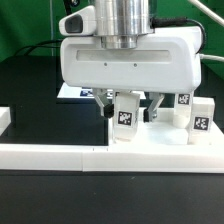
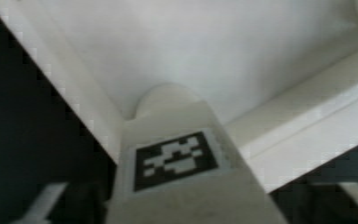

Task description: Assemble square table

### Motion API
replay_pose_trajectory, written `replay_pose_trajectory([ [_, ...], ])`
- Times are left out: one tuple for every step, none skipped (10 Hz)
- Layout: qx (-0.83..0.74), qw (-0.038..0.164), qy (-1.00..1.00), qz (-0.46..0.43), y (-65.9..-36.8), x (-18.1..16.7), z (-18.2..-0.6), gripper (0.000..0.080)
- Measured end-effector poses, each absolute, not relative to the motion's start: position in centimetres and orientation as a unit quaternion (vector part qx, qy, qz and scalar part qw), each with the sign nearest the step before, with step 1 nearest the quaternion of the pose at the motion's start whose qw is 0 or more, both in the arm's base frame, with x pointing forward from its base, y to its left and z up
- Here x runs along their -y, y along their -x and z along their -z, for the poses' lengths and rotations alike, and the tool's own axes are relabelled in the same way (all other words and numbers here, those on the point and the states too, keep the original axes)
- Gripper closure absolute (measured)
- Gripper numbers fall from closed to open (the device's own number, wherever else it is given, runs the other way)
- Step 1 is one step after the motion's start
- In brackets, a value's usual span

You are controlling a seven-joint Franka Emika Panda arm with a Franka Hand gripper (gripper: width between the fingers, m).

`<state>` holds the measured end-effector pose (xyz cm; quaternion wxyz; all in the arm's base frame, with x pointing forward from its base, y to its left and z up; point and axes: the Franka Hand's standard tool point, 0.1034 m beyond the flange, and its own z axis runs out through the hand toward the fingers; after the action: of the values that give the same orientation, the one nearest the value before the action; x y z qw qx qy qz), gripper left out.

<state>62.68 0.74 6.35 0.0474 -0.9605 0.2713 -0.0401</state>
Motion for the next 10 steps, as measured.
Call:
replay_pose_trajectory([
  [-0.309,0.049,0.949,0.037,-62.60,-0.67,-6.30,0.0508],
  [-0.354,0.047,0.933,0.033,-62.34,-0.22,-6.13,0.0508],
  [-0.383,0.047,0.922,0.032,-62.28,-0.12,-6.09,0.0521],
  [-0.414,0.049,0.908,0.030,-62.23,-0.06,-6.06,0.0521],
  [-0.443,0.049,0.895,0.028,-62.22,-0.03,-6.06,0.0526],
  [-0.479,0.051,0.876,0.026,-62.21,0.02,-6.05,0.0526],
  [-0.560,0.051,0.827,0.019,-62.16,0.11,-6.05,0.0526],
  [-0.633,0.052,0.772,0.011,-62.10,0.02,-5.99,0.0526],
  [-0.695,0.052,0.717,0.000,-62.15,-0.12,-5.92,0.0526],
  [-0.767,0.071,0.638,-0.024,-62.22,-0.09,-5.85,0.0526],
])
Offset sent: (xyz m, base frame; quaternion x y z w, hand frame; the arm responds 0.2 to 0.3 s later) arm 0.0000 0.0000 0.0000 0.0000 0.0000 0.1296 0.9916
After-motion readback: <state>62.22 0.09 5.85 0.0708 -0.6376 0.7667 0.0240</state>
